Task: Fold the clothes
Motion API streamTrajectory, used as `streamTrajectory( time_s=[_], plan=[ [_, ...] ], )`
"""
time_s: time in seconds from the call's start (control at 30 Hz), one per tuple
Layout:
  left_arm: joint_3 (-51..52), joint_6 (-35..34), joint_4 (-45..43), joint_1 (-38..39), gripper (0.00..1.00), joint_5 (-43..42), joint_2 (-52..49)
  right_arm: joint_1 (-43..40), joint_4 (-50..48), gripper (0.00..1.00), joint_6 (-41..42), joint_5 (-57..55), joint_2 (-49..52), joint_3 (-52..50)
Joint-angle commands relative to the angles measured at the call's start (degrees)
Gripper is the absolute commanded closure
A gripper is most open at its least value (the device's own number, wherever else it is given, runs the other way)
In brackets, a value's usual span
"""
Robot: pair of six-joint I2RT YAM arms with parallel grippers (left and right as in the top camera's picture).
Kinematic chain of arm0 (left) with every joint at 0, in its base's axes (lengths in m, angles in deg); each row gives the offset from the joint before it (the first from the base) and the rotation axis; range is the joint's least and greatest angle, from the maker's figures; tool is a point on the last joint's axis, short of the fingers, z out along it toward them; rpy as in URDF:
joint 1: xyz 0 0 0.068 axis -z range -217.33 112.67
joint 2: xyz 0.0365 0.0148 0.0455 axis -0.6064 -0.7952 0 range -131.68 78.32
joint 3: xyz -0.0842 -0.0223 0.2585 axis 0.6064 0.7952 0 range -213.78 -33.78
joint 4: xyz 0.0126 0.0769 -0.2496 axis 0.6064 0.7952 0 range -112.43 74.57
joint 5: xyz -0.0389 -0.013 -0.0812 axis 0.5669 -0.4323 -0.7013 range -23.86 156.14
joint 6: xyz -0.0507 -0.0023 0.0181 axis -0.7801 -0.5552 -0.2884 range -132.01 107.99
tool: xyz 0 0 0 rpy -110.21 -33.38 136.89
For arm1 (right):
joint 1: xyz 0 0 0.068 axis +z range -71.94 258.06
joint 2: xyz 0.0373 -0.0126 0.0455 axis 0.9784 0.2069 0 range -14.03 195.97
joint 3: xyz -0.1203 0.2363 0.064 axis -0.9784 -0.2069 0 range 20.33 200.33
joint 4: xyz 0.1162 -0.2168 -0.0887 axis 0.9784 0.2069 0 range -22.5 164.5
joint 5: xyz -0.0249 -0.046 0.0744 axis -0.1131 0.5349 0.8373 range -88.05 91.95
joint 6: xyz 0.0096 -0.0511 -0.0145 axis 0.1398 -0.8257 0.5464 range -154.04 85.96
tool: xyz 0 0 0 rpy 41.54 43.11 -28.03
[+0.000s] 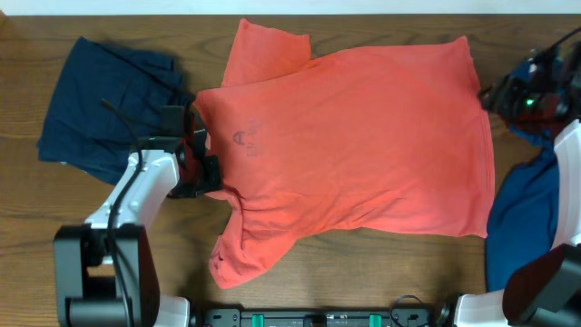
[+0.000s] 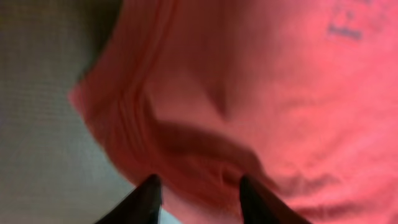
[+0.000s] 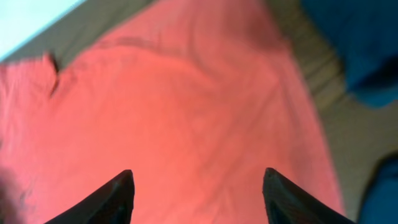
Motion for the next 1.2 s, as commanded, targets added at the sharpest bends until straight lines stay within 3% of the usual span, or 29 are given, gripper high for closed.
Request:
streamTrajectory(
  time_s=[0.0, 0.13, 0.33, 0.67, 0.83, 1.17],
  plan=[
    [-0.42, 0.22, -3.17, 0.00, 0.72, 2.84, -2.43, 3.19, 1.53, 0.37, -1.90, 1.20, 0.92, -1.01],
    [-0.42, 0.22, -7.32, 0.00, 0.93, 5.40, -5.97, 6.71, 1.86, 0.39, -2.64, 1.09, 0.96, -2.73],
    [-0.42, 0.26, -10.21, 0.00, 0.94, 10.19, -11.10, 9.75, 1.86, 0.39, -2.60, -2.49, 1.03, -3.04],
    [-2.29, -0.11, -27.06, -1.44, 0.94, 14.25, -14.27, 10.75, 2.16, 0.38, -1.90, -3.48, 1.40, -5.68],
    [-6.93, -0.24, -21.16, -1.66, 0.90, 13.51, -14.08, 10.58, 1.66, 0.36, 2.14, -9.60, 1.40, -10.86],
    [-15.52, -0.28, 2.78, -1.68, 0.77, 3.23, -3.06, 10.40, -0.35, 0.38, 1.95, -9.92, 1.40, -18.99]
  ],
)
